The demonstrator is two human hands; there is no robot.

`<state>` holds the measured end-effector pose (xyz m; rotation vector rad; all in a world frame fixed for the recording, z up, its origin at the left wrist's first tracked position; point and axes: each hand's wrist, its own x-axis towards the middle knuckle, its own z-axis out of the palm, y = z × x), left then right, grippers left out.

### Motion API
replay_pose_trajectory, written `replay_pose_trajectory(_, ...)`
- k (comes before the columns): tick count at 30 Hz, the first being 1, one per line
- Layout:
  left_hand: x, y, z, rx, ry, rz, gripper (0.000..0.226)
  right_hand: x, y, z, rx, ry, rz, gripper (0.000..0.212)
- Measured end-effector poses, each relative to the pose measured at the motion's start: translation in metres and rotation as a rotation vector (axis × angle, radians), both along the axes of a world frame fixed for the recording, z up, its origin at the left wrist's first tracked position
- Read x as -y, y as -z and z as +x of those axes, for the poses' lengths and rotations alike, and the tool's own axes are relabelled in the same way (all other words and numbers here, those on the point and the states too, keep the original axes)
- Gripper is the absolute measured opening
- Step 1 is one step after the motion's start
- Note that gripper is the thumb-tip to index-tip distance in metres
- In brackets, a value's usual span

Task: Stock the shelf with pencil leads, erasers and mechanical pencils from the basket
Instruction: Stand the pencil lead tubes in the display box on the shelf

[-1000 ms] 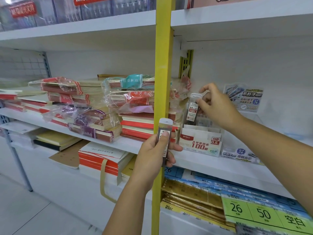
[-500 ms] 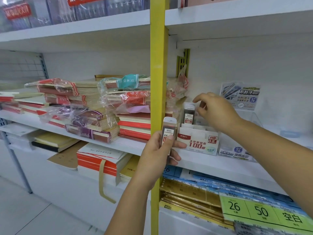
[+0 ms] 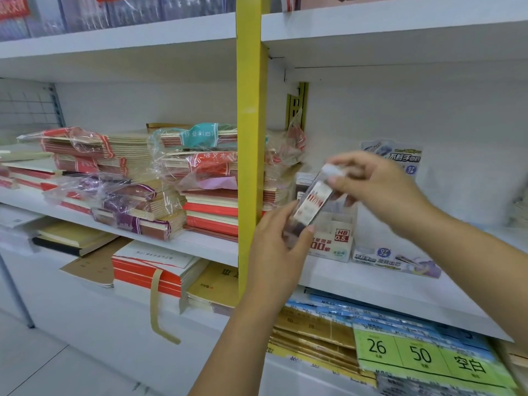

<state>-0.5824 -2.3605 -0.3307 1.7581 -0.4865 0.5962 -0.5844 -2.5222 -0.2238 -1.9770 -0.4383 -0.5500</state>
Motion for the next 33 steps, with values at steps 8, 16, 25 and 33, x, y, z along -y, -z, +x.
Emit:
replay_pose_trajectory(8,0.004,0.013,0.009,0.255,-0.207,0.501,0.054,0.027,-0.02,0.035,0.215,0.285,-0.229,0.016)
replay_pose_trajectory(16,0.005,0.02,0.009,0.239,-0.189,0.548,0.055,0.02,-0.003,0.051,0.163,0.227,-0.466,0.015)
replay_pose_trajectory(25,0.004,0.02,0.009,0.252,-0.169,0.526,0.055,0.02,-0.001,0.071,0.201,0.51,-0.77,0.021)
replay_pose_trajectory(33,0.005,0.016,0.003,0.247,-0.146,0.505,0.054,0.025,-0.005,0.062,0.163,0.482,-0.62,0.033)
